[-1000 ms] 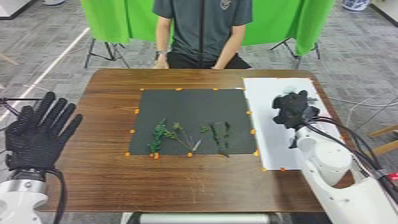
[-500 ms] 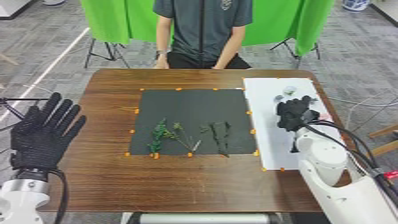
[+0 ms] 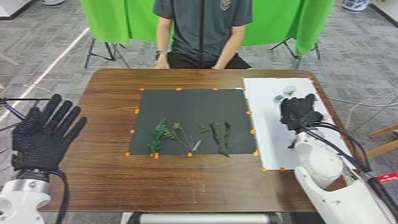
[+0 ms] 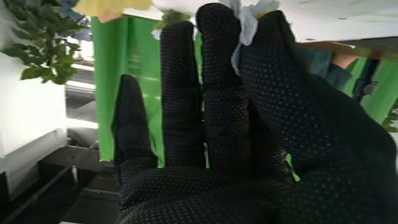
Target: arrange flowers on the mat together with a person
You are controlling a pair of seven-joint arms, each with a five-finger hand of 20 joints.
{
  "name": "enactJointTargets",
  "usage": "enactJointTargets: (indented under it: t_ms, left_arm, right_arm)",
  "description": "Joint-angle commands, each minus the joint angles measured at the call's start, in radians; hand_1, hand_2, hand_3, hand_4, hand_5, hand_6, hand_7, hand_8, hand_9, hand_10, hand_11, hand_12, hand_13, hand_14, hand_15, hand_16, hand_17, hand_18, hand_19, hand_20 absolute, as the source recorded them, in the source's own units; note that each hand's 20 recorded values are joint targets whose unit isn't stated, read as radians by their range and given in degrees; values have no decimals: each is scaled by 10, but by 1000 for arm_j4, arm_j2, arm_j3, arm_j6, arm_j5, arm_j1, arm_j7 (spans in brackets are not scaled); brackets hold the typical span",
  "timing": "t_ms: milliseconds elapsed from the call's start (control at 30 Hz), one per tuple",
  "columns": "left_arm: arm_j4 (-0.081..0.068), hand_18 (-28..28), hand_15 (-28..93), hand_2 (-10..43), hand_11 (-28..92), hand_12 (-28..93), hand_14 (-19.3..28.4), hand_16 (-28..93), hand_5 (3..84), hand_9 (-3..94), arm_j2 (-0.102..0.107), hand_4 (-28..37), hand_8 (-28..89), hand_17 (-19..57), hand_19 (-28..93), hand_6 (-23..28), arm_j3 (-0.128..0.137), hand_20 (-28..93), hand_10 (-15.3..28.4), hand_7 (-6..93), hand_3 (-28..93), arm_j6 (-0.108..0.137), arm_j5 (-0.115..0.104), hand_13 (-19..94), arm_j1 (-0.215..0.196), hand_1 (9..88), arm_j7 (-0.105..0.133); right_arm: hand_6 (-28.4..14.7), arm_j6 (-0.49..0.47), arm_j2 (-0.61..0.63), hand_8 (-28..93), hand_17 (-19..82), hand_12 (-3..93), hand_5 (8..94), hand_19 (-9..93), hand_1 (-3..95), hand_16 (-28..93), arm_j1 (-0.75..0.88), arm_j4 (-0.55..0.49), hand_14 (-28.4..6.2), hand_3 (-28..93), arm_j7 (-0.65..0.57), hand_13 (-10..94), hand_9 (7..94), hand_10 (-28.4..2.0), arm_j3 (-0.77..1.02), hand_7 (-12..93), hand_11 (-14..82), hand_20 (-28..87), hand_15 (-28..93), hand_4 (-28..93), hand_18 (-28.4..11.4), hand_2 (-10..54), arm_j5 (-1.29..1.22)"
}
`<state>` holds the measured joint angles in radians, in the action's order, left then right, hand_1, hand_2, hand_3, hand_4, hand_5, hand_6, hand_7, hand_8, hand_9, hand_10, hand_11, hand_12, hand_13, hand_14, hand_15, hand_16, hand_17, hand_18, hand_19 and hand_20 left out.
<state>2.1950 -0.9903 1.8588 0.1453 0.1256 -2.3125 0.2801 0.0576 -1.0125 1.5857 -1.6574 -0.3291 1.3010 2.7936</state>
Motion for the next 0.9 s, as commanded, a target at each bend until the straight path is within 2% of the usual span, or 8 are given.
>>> enactJointTargets:
  t_ms: [33,167,267,333,433,533,767,900]
  left_arm:
    - [-6,121,100,140,99,77,108,-25,408,345,-6,-262,-78,-34,210,57,-11,116,120,50,721,6,-5,253,-5,300,-13]
    - [-13,121,101,138,99,76,108,-26,409,344,-9,-261,-78,-34,210,57,-12,116,120,51,723,-4,1,253,-5,300,-10]
    - [-10,121,101,138,98,75,108,-26,408,344,-9,-261,-78,-35,210,57,5,116,120,51,723,18,32,253,-19,300,-21]
    - [-8,121,100,137,98,75,108,-27,408,344,-10,-260,-78,-34,210,57,12,116,120,51,724,8,11,253,-29,299,-9]
    - [-17,121,99,137,98,75,108,-27,408,344,-10,-261,-78,-34,208,56,11,115,120,50,724,9,8,253,-26,299,-4]
    - [-27,117,99,137,97,75,108,-27,407,344,-12,-262,-78,-31,203,57,4,114,120,49,722,12,-30,253,-23,299,12]
    - [-26,116,99,140,96,76,107,-26,408,344,-7,-267,-78,-29,201,57,1,117,120,49,718,11,-18,254,-29,296,7]
    - [-26,116,100,146,95,76,107,-26,407,343,-3,-274,-78,-29,202,57,1,118,120,48,711,24,-30,254,-37,286,8]
  right_arm:
    - [63,86,19,-59,125,373,732,495,601,198,40,-103,-48,657,-2,592,886,-37,-16,373,89,11,292,-283,-162,-95,-13]
    - [62,110,4,-51,129,384,736,492,605,255,51,-190,-40,665,91,603,890,-35,-33,368,91,15,278,-283,-161,-95,-40]
    - [74,121,-32,-66,109,387,712,465,598,271,44,-218,-30,672,244,597,878,-25,-27,389,86,9,261,-283,-159,-95,-91]
    - [79,140,-56,-74,103,386,702,455,596,274,20,-227,-24,674,261,593,872,-21,-61,398,85,6,256,-283,-157,-95,-107]
    - [81,147,-103,-78,102,388,697,449,593,277,-40,-206,-23,675,308,592,871,-20,-128,401,86,6,255,-283,-156,-95,-83]
    - [81,128,-167,-81,102,396,683,447,590,289,-100,-174,-19,680,339,592,866,-19,-200,410,90,7,261,-283,-157,-95,-78]
    - [78,88,-295,-84,101,401,690,447,589,306,-212,-127,-16,687,369,598,868,-20,-347,410,94,10,260,-283,-159,-95,-144]
    - [75,-17,-353,-85,102,402,693,453,588,309,-227,-112,-18,687,302,601,867,-22,-420,407,95,13,259,-283,-161,-95,-266]
